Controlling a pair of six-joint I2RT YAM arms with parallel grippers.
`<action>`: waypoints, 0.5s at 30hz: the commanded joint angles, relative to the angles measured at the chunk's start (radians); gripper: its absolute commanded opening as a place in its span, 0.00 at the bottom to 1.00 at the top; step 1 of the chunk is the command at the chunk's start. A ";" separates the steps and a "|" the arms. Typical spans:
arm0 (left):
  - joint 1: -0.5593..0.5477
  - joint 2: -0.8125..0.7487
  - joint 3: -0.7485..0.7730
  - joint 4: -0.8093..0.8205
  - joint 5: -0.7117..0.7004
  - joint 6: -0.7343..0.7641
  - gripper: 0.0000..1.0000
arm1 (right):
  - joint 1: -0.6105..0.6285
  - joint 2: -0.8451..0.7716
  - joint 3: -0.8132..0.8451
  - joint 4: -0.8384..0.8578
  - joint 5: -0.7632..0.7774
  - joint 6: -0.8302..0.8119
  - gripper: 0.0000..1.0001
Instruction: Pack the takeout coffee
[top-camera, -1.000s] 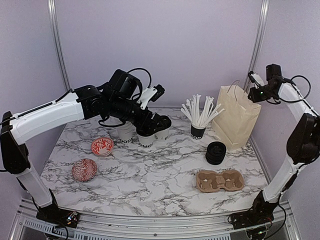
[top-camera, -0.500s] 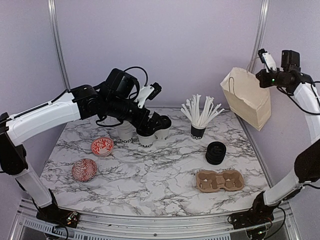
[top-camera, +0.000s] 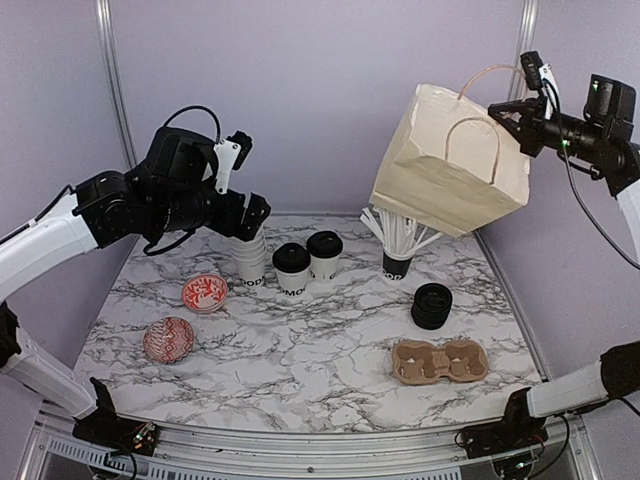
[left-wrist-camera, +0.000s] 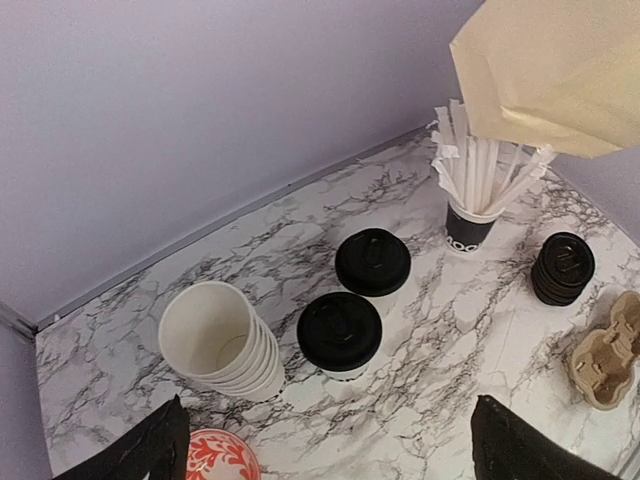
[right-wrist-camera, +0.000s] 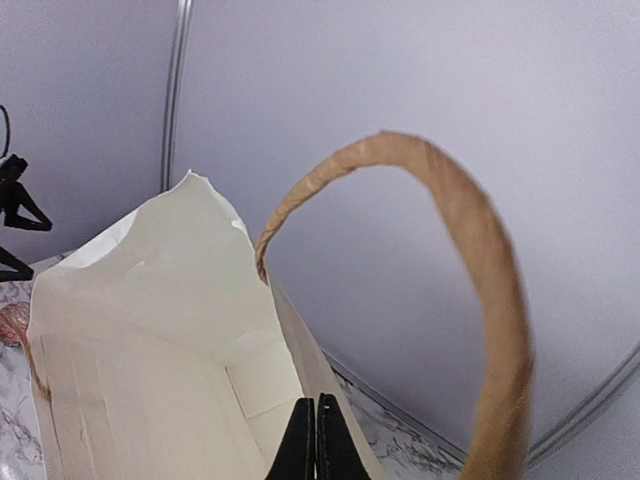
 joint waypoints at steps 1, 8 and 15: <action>0.010 -0.079 -0.014 -0.022 -0.239 -0.014 0.99 | 0.058 0.013 0.052 0.031 -0.260 0.053 0.00; 0.018 -0.184 -0.089 0.015 -0.235 0.042 0.99 | 0.149 0.038 0.083 0.017 -0.339 0.040 0.00; 0.018 -0.230 -0.115 0.038 -0.186 0.069 0.99 | 0.186 0.046 0.071 0.011 -0.398 0.033 0.00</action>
